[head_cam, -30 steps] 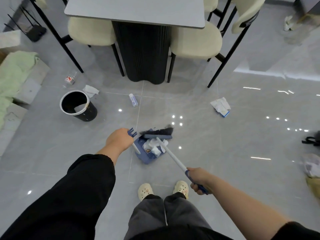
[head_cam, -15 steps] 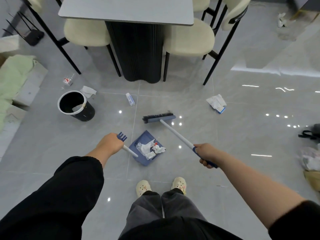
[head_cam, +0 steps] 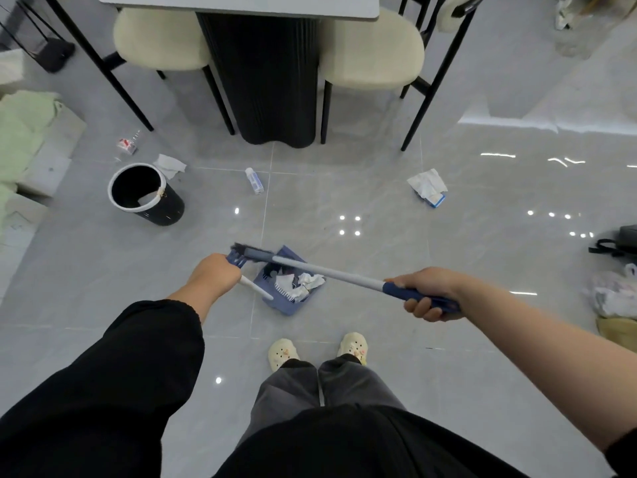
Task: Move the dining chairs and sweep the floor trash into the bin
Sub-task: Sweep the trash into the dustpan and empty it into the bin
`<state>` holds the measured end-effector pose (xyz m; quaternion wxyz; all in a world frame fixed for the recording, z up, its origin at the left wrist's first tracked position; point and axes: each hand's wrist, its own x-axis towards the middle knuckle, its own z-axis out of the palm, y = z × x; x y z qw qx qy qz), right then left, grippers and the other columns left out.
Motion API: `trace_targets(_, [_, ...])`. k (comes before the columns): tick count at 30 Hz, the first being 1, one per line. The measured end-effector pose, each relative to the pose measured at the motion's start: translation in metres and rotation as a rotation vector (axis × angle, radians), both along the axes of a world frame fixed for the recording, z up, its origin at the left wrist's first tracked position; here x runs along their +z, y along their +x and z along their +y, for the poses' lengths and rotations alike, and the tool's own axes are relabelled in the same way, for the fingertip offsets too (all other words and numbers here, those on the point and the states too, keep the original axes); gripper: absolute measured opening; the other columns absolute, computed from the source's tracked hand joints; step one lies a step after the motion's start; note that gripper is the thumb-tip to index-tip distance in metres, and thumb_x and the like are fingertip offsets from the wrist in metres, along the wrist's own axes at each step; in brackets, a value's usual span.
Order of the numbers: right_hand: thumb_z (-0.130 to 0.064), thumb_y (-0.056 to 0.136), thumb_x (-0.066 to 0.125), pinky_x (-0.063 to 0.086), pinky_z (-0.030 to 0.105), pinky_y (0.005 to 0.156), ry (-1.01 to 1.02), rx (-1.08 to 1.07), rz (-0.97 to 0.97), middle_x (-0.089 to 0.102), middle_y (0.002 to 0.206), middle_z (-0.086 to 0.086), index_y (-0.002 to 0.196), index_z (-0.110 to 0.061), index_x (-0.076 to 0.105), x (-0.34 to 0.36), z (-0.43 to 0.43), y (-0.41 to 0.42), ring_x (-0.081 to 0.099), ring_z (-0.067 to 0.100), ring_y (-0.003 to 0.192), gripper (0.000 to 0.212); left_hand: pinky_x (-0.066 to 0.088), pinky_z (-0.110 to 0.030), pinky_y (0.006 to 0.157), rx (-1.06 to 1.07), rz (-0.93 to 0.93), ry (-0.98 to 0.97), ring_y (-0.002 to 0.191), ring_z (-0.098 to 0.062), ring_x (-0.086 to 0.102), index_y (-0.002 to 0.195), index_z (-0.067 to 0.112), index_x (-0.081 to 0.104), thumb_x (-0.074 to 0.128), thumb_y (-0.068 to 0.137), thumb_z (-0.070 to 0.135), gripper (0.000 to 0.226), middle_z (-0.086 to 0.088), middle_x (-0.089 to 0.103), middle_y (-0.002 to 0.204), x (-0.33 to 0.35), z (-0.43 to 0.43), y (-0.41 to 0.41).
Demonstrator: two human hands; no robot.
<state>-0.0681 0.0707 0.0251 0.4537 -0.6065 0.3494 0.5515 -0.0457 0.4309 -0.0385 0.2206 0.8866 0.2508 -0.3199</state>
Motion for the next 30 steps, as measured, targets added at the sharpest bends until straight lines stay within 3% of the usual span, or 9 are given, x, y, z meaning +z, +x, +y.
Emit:
trace_targets(2, [-0.030,0.098,0.041,0.028,0.014,0.031,-0.043,0.076,-0.083,0.044,0.057,0.003,0.127,-0.029,0.054,0.007,0.000,0.006,0.031,0.008,0.034,0.031,0.041,-0.030,0.057,-0.041,0.021,0.016,0.076,-0.029,0.052,0.079,0.003,0.054,0.051,0.085,0.001,0.007,-0.015,0.055,0.084,0.002,0.003,-0.005])
trace_targets(4, [-0.028,0.098,0.039,0.028,0.015,0.033,-0.097,0.138,-0.173,0.043,0.063,0.004,0.131,-0.033,0.051,0.003,0.006,0.013,0.032,0.009,0.037,0.036,0.039,-0.029,0.053,-0.061,0.053,0.037,0.080,-0.029,0.053,0.087,-0.001,0.057,0.048,0.086,-0.004,0.010,-0.017,0.056,0.092,0.004,0.004,-0.008])
trace_targets(6, [-0.027,0.098,0.037,0.028,0.015,0.035,-0.171,0.192,-0.216,0.043,0.066,0.005,0.136,-0.034,0.047,-0.011,0.017,0.018,0.032,0.009,0.041,0.040,0.047,-0.034,0.066,-0.086,0.073,0.062,0.093,-0.033,0.059,0.102,-0.005,0.061,0.047,0.088,-0.002,0.020,-0.020,0.060,0.104,0.003,0.005,-0.011])
trace_targets(10, [-0.026,0.100,0.036,0.028,0.015,0.035,-0.213,0.160,-0.098,0.041,0.060,0.002,0.136,-0.021,0.046,-0.047,0.036,0.004,0.031,0.009,0.043,0.038,0.048,-0.039,0.074,-0.078,0.084,0.091,0.101,-0.036,0.061,0.105,-0.007,0.062,0.048,0.086,-0.002,0.024,-0.022,0.062,0.109,-0.001,0.005,-0.018])
trace_targets(13, [-0.023,0.099,0.041,0.030,0.016,0.034,-0.125,0.089,0.018,0.042,0.051,0.001,0.130,-0.010,0.048,-0.054,0.040,-0.021,0.032,0.007,0.038,0.035,0.048,-0.038,0.071,-0.022,0.075,0.058,0.091,-0.034,0.061,0.101,-0.005,0.063,0.049,0.085,0.000,0.022,-0.021,0.063,0.105,-0.004,0.008,-0.017])
trace_targets(16, [-0.026,0.100,0.044,0.028,0.014,0.030,-0.031,-0.015,0.074,0.042,0.046,0.000,0.132,-0.012,0.048,-0.045,0.027,-0.028,0.032,0.007,0.032,0.035,0.049,-0.037,0.070,0.007,0.052,0.025,0.077,-0.028,0.055,0.088,0.001,0.060,0.051,0.084,0.004,0.010,-0.017,0.061,0.091,-0.003,0.015,-0.014])
trace_targets(21, [-0.031,0.099,0.040,0.028,0.015,0.030,-0.022,0.015,-0.035,0.042,0.054,0.001,0.128,-0.024,0.051,-0.017,0.005,-0.011,0.031,0.008,0.035,0.032,0.040,-0.027,0.048,0.160,0.117,-0.162,0.051,-0.027,0.049,0.086,0.001,0.050,0.046,0.086,0.000,0.004,-0.017,0.051,0.067,-0.002,0.021,-0.019])
trace_targets(26, [-0.024,0.096,0.039,0.028,0.015,0.034,-0.133,0.082,-0.123,0.041,0.060,0.003,0.119,-0.033,0.051,-0.017,0.019,0.002,0.031,0.008,0.037,0.028,0.035,-0.025,0.046,0.171,0.099,-0.119,0.049,-0.025,0.044,0.088,-0.004,0.050,0.044,0.084,-0.003,0.007,-0.017,0.048,0.061,-0.003,0.031,-0.026])
trace_targets(30, [-0.026,0.100,0.042,0.028,0.013,0.031,-0.125,0.020,0.008,0.042,0.055,0.002,0.116,-0.013,0.049,-0.034,0.041,-0.013,0.031,0.006,0.032,0.022,0.033,-0.025,0.046,0.222,0.107,-0.149,0.049,-0.024,0.043,0.091,-0.004,0.050,0.043,0.085,-0.004,0.009,-0.015,0.047,0.061,-0.006,0.028,-0.035])
